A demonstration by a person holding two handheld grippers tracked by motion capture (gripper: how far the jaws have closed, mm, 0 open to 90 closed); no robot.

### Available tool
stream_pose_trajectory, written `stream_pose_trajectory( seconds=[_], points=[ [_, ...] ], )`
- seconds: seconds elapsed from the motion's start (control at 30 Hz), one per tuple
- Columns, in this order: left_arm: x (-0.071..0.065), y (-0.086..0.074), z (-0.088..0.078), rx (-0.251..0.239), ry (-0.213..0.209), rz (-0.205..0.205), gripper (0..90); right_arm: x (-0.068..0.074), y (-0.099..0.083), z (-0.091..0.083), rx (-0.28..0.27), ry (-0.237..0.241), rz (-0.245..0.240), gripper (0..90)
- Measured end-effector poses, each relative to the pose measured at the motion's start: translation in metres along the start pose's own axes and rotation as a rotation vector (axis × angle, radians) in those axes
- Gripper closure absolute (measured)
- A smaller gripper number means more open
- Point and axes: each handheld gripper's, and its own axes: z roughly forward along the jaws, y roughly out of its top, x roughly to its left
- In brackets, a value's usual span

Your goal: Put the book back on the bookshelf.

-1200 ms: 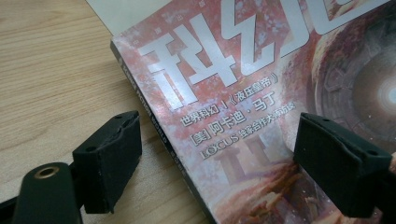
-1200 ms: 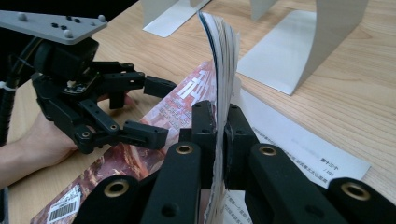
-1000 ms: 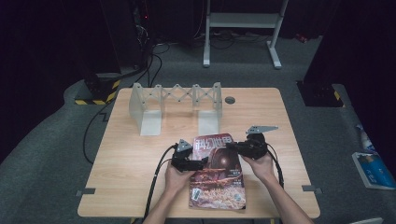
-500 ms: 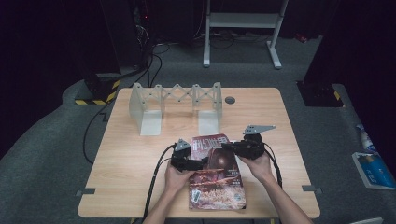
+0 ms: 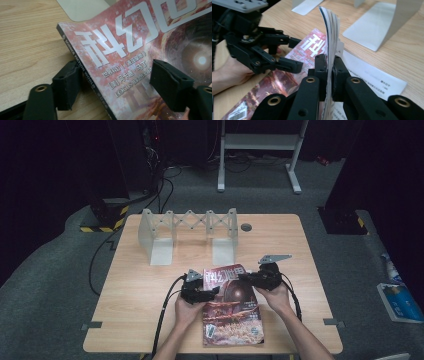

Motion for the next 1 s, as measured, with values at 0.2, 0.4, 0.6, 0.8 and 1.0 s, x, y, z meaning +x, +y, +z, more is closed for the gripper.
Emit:
stream_pose_trajectory(
  seconds=[0.2, 0.4, 0.6, 0.8, 1.0],
  points=[
    [-0.002, 0.000, 0.000, 0.002, 0.026, 0.007, 39.2, -0.007, -0.006, 0.007, 0.041, -0.067, 0.015, 84.9],
    [-0.001, -0.001, 0.000, 0.000, 0.033, 0.003, 45.6, -0.011, -0.011, 0.010, 0.064, -0.102, 0.026, 84.8],
    [0.000, -0.001, 0.000, -0.006, 0.032, -0.010, 49.8, -0.013, -0.013, 0.014, 0.086, -0.130, 0.033, 83.0],
    [0.000, -0.002, -0.001, -0.010, 0.031, -0.008, 50.6, -0.014, -0.016, 0.016, 0.101, -0.193, 0.036, 73.7],
    [-0.001, -0.002, -0.001, -0.013, 0.028, -0.011, 50.7, -0.022, -0.022, 0.015, 0.115, -0.260, 0.077, 61.3]
  ],
)
